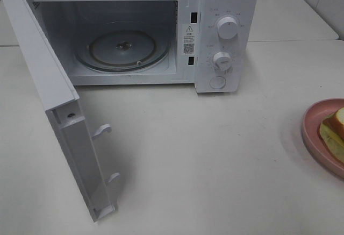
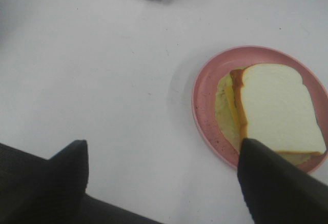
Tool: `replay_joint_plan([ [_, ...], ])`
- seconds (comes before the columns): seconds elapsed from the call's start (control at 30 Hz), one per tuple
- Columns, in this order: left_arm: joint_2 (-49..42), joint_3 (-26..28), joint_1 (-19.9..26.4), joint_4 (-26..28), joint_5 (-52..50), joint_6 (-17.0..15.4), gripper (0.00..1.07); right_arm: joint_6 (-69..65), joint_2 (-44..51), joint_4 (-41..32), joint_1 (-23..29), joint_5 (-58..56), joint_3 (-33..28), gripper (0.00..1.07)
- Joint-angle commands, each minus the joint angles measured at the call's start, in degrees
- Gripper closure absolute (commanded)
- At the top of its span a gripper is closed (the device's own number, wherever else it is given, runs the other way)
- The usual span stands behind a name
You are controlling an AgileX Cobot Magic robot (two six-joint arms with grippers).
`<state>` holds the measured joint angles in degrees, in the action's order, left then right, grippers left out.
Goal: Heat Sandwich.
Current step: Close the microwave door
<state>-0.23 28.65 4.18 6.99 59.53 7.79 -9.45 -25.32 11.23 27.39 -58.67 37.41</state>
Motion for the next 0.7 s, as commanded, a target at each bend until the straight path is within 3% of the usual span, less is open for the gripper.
replay_joint_plan([
  [0.03,-1.26,-0.23,0.06,0.11,-0.40,-0.29,0.04,-1.32,2.41,-0.17,-1.03,0.11,-2.18,0.31],
  [0.3,-1.26,-0.23,0.06,0.11,-0.40,-0.29,0.04,-0.52,10.49,0.00,-12.26,1.95,-7.05,0.31],
  [0.7,-1.26,-0.23,0.06,0.11,-0.40,-0.29,0.04,0.69,18.45,-2.92,-21.20,1.15,-7.10,0.31],
])
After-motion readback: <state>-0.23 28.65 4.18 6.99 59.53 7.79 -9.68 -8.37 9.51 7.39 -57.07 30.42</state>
